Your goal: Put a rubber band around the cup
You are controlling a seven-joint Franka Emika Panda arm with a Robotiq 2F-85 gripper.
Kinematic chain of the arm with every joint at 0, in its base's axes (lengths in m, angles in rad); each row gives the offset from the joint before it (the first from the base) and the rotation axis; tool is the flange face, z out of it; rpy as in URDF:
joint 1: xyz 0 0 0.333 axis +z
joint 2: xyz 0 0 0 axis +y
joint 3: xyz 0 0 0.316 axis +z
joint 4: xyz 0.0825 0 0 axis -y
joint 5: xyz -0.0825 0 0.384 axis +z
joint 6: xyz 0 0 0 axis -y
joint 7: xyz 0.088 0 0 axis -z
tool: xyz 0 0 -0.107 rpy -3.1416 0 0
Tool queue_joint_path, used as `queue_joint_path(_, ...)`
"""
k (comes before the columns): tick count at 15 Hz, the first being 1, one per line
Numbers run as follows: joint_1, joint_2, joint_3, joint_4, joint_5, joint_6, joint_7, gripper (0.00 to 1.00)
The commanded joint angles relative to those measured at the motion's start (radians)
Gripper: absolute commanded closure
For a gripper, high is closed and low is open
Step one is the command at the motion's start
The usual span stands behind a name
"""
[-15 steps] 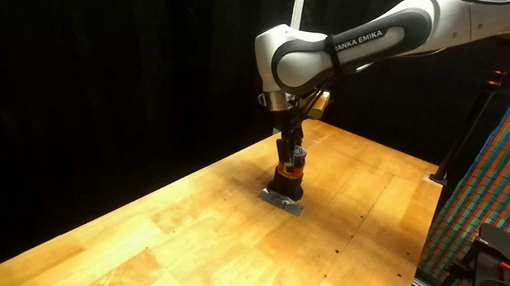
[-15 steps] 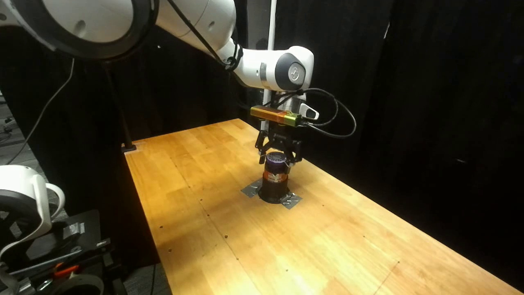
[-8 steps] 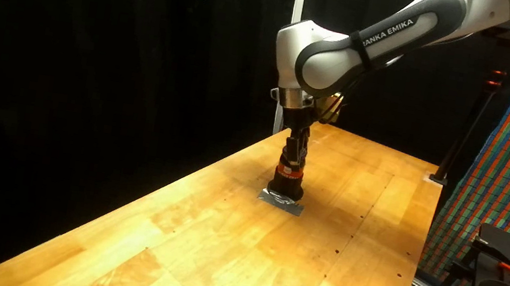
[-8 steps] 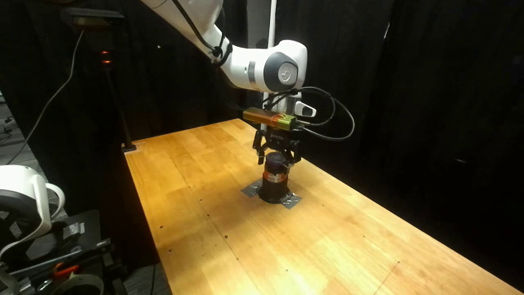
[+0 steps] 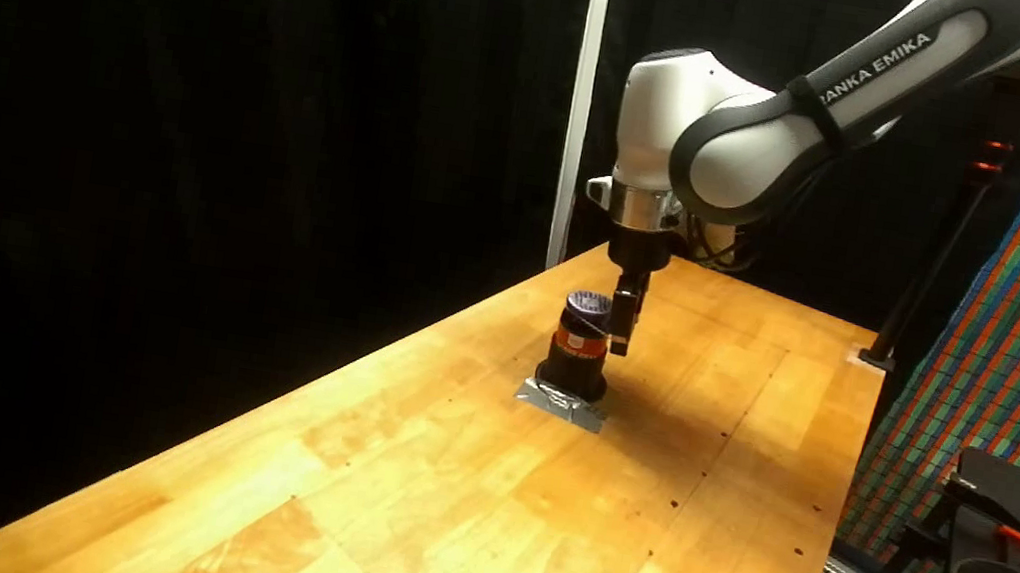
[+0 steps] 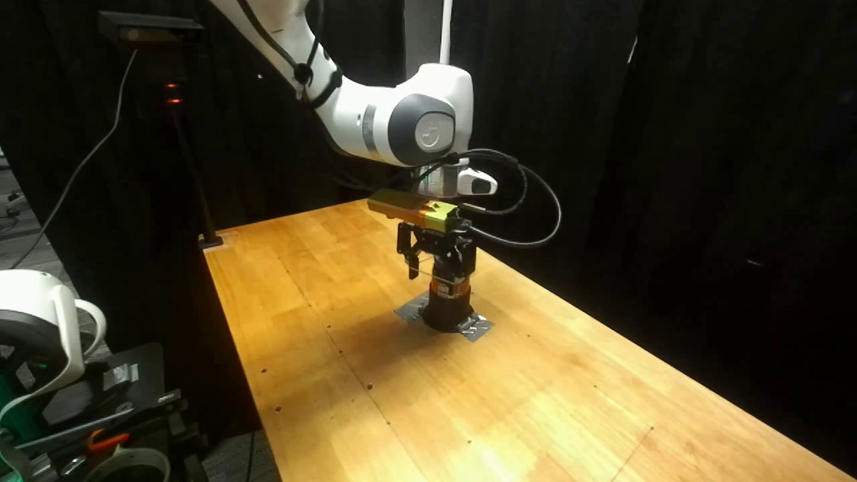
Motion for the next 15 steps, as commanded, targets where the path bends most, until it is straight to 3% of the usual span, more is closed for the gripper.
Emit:
queue_joint_path(1,-0.021,-0.137,0.004,-0.214,-0.014,0.161,0.011,0.42)
queue_joint_path(6,-0.020,-0.207,-0.018,-0.371,-0.043,0.412,0.039,0.78)
queue_joint_path(9,-0.001,-0.229,-0.053,-0.460,-0.091,0.595,0.093,0.84)
queue_joint_path(15,0.092,-0.216,-0.212,-0.596,-0.213,0.973,0.206,0.78)
